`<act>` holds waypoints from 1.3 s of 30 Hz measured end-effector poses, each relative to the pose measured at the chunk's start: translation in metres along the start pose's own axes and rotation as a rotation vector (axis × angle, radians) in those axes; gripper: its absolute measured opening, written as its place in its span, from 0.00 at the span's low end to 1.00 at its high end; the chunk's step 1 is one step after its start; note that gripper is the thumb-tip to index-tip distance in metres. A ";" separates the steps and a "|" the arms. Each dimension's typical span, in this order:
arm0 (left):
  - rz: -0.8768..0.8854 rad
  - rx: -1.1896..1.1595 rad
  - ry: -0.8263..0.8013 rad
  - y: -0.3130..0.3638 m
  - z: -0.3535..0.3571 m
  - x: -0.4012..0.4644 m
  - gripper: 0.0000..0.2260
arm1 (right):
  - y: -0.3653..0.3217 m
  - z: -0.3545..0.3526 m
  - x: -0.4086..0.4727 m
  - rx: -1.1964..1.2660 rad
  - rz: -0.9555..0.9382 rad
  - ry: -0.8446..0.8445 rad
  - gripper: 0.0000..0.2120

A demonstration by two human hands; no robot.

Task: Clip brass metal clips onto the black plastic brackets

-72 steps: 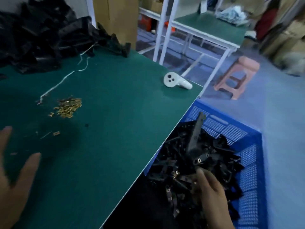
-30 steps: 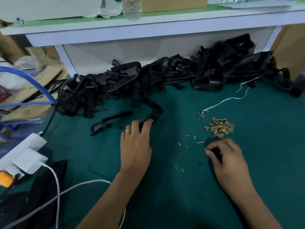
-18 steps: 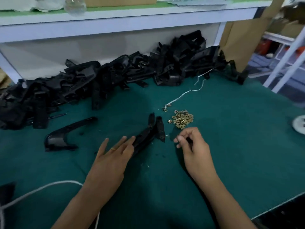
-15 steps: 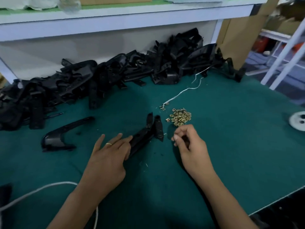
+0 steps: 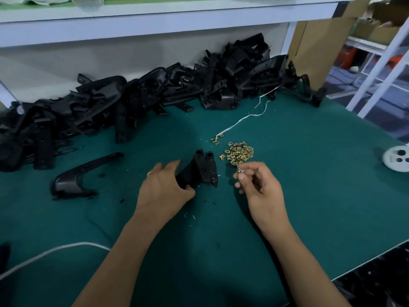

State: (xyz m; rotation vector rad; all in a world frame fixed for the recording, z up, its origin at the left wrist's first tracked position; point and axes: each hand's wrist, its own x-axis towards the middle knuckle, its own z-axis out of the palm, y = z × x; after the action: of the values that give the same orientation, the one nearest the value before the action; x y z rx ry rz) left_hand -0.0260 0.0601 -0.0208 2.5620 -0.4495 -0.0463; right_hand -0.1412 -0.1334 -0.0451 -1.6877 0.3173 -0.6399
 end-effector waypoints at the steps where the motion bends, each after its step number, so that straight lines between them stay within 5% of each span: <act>1: 0.013 0.001 0.038 0.002 -0.001 -0.002 0.28 | 0.000 0.000 0.000 0.022 0.008 0.002 0.11; 6: 0.257 -0.050 0.368 0.019 -0.007 -0.032 0.25 | 0.002 -0.003 0.004 0.142 0.055 0.029 0.09; 8: 0.459 -0.045 0.259 0.028 0.000 -0.053 0.32 | 0.002 -0.005 0.005 0.222 0.087 0.078 0.06; 11: 0.695 0.123 -0.109 0.032 0.021 -0.072 0.31 | -0.001 -0.011 0.003 0.318 0.137 0.207 0.06; 14: 0.613 0.160 -0.074 0.024 0.032 -0.064 0.27 | -0.007 -0.018 -0.007 0.385 0.212 0.238 0.05; 19: 0.455 0.199 0.103 0.015 0.033 -0.053 0.26 | -0.015 -0.019 -0.034 0.405 0.294 0.051 0.10; 39: 0.477 0.209 0.040 0.020 0.025 -0.060 0.27 | -0.022 -0.007 -0.036 0.316 0.301 0.030 0.11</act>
State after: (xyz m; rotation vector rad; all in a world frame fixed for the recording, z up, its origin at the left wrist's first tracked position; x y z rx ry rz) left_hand -0.0917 0.0507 -0.0356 2.5777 -1.0844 0.2348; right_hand -0.1771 -0.1151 -0.0313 -1.2968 0.4572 -0.4636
